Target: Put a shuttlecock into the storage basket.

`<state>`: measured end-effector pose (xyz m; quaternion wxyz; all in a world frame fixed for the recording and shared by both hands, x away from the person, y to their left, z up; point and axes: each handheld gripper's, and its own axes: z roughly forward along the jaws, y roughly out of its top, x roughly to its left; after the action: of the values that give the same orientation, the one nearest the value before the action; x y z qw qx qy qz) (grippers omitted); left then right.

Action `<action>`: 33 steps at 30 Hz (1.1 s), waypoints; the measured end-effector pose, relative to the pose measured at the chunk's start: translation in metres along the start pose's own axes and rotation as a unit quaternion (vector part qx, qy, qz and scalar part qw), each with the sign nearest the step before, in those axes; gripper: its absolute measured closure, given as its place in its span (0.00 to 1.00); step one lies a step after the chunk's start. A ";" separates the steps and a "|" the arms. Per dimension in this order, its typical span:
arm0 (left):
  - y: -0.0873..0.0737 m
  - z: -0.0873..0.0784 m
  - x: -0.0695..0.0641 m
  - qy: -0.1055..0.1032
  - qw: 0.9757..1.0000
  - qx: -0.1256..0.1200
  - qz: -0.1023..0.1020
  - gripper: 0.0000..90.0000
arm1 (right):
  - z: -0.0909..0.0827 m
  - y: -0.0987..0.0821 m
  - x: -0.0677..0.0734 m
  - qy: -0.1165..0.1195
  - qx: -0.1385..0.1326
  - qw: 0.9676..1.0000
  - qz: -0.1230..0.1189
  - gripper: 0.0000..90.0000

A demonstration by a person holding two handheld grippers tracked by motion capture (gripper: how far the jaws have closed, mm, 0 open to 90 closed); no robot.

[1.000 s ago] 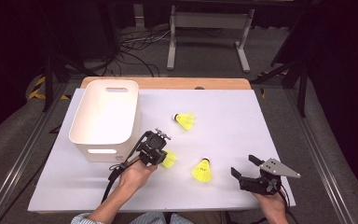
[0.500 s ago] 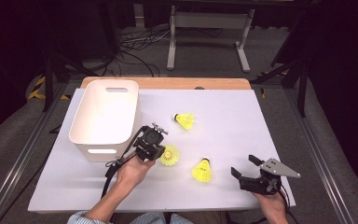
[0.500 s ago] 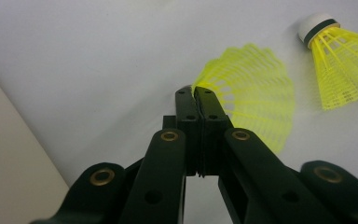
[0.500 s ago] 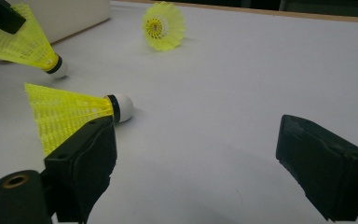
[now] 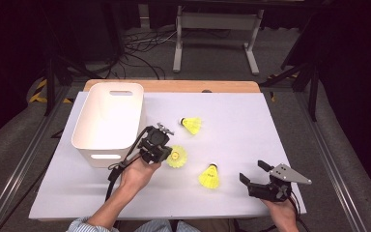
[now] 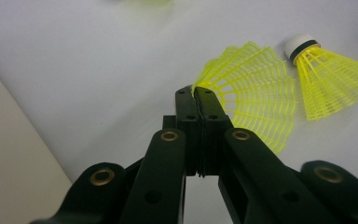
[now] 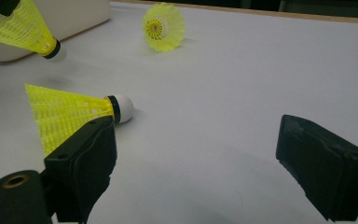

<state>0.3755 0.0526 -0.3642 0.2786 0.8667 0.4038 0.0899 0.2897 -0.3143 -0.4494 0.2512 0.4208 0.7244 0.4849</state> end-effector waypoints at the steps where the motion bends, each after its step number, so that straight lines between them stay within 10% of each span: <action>1: 0.000 0.000 0.000 -0.003 1.000 0.000 -0.001 1.00 | 0.000 0.000 0.000 0.000 0.000 1.000 0.000 0.14; 33: 0.029 -0.032 0.018 -0.011 1.000 -0.025 -0.005 1.00 | -0.001 0.001 0.000 -0.003 -0.009 1.000 0.005 0.14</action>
<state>0.3935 0.0640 -0.3231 0.3051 0.8584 0.4026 0.0891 0.2894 -0.3148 -0.4485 0.2554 0.4234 0.7170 0.4914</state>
